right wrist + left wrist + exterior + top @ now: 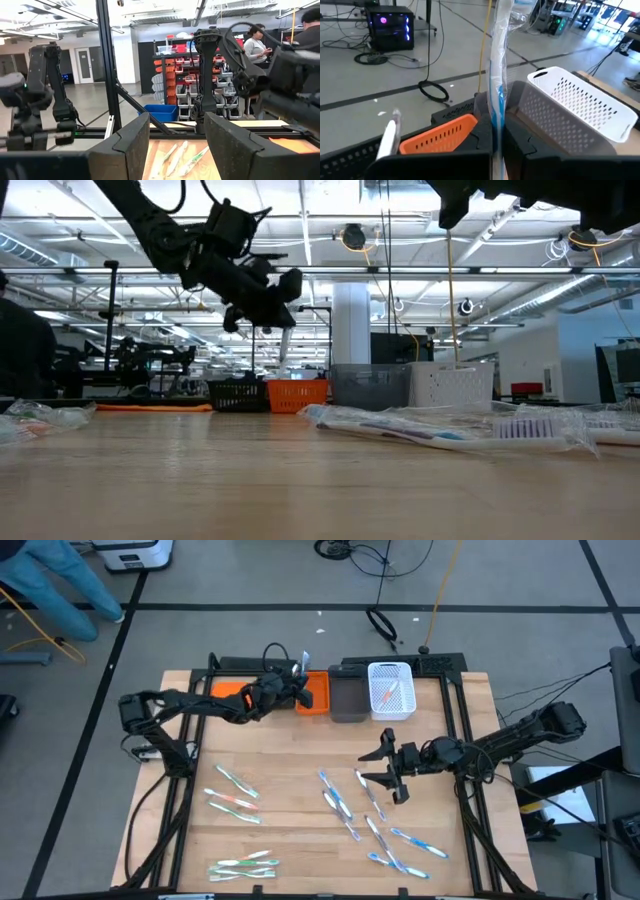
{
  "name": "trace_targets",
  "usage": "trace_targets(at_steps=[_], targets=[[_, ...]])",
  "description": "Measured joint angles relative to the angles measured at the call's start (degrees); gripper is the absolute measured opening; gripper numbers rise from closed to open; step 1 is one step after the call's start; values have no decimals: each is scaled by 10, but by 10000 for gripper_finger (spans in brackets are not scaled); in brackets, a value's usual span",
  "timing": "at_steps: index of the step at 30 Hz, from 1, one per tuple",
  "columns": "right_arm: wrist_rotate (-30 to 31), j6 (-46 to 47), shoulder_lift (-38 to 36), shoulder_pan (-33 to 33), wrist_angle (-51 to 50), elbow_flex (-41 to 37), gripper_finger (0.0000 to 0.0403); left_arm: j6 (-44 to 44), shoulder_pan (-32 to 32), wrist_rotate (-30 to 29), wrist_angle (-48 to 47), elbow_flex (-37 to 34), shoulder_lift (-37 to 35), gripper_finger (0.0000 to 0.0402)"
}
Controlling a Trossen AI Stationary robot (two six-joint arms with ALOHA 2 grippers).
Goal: Pick & Place Toothbrushes
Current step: Put the blue toothbrush into the orange bin
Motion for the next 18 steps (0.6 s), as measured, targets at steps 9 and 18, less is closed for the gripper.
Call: trace_targets(at_steps=[9,18], targets=[[0,-2,0,0,-2,0,180,-4,10,0,24,11,73,10],[0,-2,0,0,-14,0,180,23,12,-3,-54,66,123,13]])
